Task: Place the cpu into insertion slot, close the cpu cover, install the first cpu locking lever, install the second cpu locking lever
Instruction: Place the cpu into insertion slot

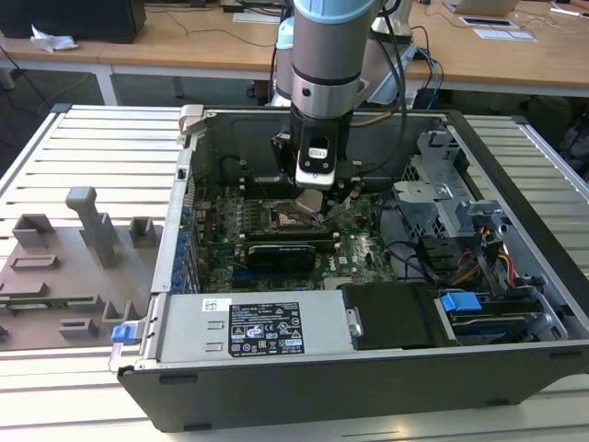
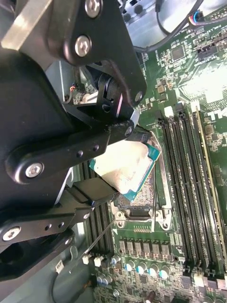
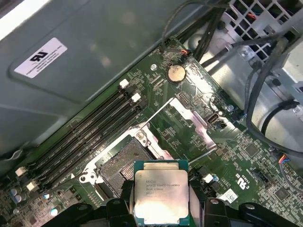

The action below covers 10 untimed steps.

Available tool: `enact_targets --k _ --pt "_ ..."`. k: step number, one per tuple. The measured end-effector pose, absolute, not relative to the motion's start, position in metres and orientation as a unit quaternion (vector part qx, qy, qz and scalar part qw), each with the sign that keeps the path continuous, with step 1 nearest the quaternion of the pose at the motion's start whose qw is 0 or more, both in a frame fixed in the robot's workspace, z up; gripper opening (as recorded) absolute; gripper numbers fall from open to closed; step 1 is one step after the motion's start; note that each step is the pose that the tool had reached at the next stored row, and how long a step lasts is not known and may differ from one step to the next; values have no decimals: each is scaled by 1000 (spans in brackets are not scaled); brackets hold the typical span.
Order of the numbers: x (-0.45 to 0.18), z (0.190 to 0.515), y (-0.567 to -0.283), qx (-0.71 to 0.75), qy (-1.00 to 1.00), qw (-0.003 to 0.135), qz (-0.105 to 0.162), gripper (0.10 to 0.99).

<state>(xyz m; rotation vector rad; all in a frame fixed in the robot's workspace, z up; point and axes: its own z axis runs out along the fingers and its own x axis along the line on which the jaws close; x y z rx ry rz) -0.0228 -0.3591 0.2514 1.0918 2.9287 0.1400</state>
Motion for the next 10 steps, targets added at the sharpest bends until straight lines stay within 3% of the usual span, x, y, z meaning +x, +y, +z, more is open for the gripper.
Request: enact_targets --k 10 --pt "-23 251 -359 399 916 9 44 541"
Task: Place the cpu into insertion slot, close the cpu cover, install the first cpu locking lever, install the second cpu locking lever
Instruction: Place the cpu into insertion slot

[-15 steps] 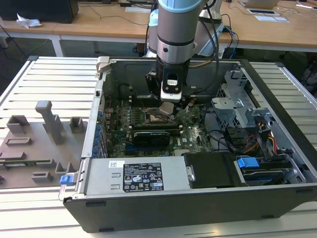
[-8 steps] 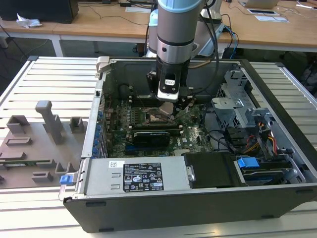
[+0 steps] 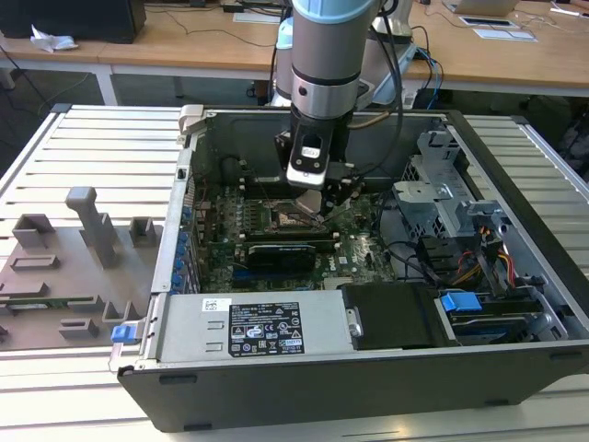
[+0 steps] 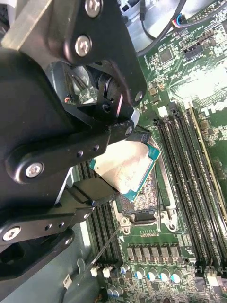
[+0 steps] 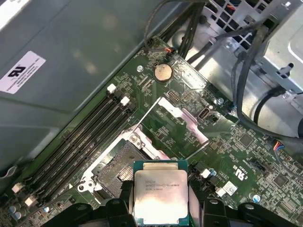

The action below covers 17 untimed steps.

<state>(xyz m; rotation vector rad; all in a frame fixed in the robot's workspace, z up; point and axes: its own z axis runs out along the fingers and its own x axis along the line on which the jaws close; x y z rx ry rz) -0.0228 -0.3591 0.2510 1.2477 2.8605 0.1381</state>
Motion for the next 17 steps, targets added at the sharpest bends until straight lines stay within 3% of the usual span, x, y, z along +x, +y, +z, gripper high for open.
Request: enact_targets --k 17 --pt "-23 250 -359 462 886 12 43 541"
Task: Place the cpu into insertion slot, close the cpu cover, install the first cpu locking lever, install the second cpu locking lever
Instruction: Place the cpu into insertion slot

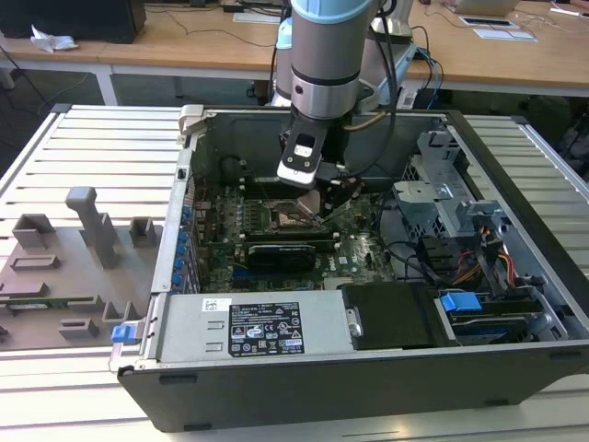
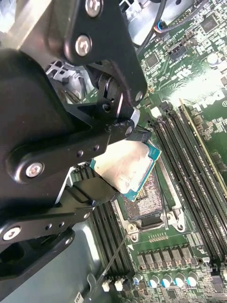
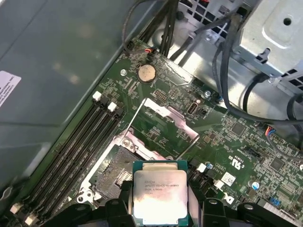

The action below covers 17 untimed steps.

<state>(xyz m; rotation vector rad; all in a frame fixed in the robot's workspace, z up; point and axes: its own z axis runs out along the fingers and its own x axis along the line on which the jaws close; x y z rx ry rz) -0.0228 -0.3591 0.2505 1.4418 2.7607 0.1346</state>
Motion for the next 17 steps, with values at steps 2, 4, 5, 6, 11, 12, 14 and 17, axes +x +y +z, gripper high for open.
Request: enact_targets --k 2,4,5,6,11,12,14,17 --pt "-23 250 -359 475 879 13 43 541" --pt "-23 250 -359 488 872 13 43 541" --pt "-23 250 -359 491 870 14 43 541" --pt "-23 250 -359 494 868 14 43 541" --pt "-23 250 -359 517 855 15 42 541" --pt "-23 250 -359 522 852 15 42 541" --pt "-23 250 -359 527 849 16 42 541" --pt "-23 250 -359 537 843 16 41 541"
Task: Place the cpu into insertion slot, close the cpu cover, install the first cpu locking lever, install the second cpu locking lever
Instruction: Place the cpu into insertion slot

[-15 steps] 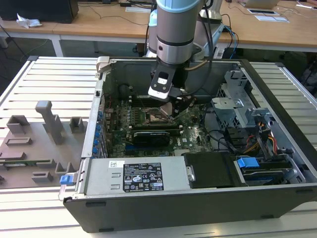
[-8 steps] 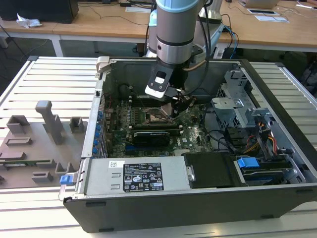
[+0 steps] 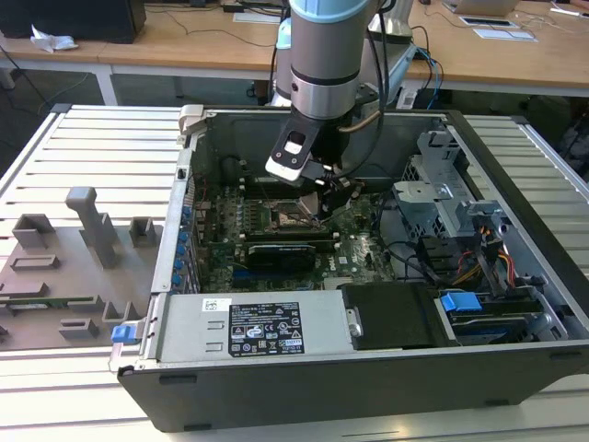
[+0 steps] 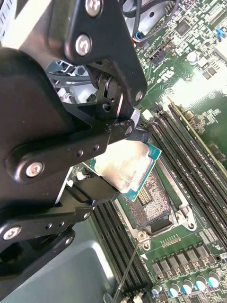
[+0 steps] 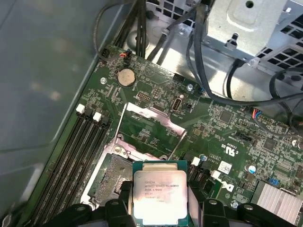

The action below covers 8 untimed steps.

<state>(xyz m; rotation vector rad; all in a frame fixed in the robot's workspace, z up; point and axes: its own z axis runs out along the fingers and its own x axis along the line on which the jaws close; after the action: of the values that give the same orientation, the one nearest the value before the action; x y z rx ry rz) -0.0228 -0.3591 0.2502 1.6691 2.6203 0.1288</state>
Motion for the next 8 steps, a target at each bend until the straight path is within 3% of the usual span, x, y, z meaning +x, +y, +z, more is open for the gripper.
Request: enact_targets --k 8 --pt "-23 250 -359 570 821 18 40 541"
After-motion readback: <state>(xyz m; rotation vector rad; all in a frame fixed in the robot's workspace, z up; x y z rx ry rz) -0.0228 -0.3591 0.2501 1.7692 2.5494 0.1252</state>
